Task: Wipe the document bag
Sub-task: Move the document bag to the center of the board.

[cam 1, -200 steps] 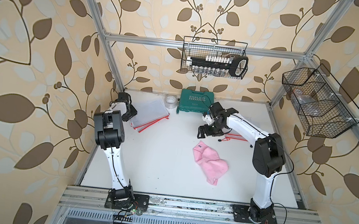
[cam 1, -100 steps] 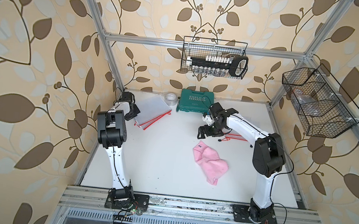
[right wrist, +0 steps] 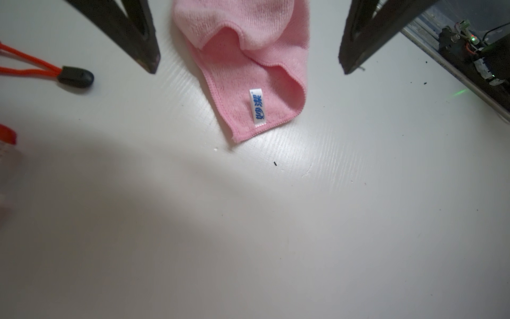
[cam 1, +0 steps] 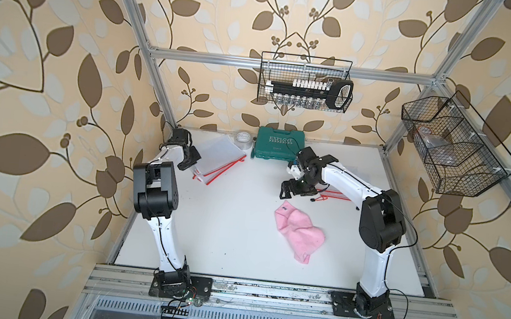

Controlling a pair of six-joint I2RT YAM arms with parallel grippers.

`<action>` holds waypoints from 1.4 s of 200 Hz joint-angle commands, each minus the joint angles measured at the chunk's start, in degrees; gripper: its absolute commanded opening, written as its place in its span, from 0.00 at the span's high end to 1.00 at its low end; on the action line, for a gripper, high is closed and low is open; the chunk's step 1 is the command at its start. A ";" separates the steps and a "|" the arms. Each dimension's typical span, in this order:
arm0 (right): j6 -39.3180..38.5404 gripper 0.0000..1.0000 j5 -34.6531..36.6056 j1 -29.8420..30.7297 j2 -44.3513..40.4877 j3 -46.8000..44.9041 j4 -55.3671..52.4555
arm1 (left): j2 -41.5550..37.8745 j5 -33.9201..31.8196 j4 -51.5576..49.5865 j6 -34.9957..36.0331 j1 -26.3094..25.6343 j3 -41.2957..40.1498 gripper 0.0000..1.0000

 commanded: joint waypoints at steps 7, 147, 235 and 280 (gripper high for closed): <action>0.37 0.02 -0.93 0.69 -1.80 -0.75 -0.22 | -9.38 5.71 -0.41 -2.18 -0.89 -6.02 1.00; -0.06 0.02 1.21 5.41 -1.62 2.87 -1.42 | -42.17 3.24 -10.55 -10.96 -23.30 -37.47 1.00; -0.74 0.25 0.68 7.31 12.47 24.05 -3.59 | -38.82 -2.71 -14.79 -15.88 -45.03 -41.24 1.00; -1.75 0.25 -7.72 11.29 19.23 28.05 -4.21 | -38.23 -3.67 -15.47 -15.87 -48.20 -43.73 1.00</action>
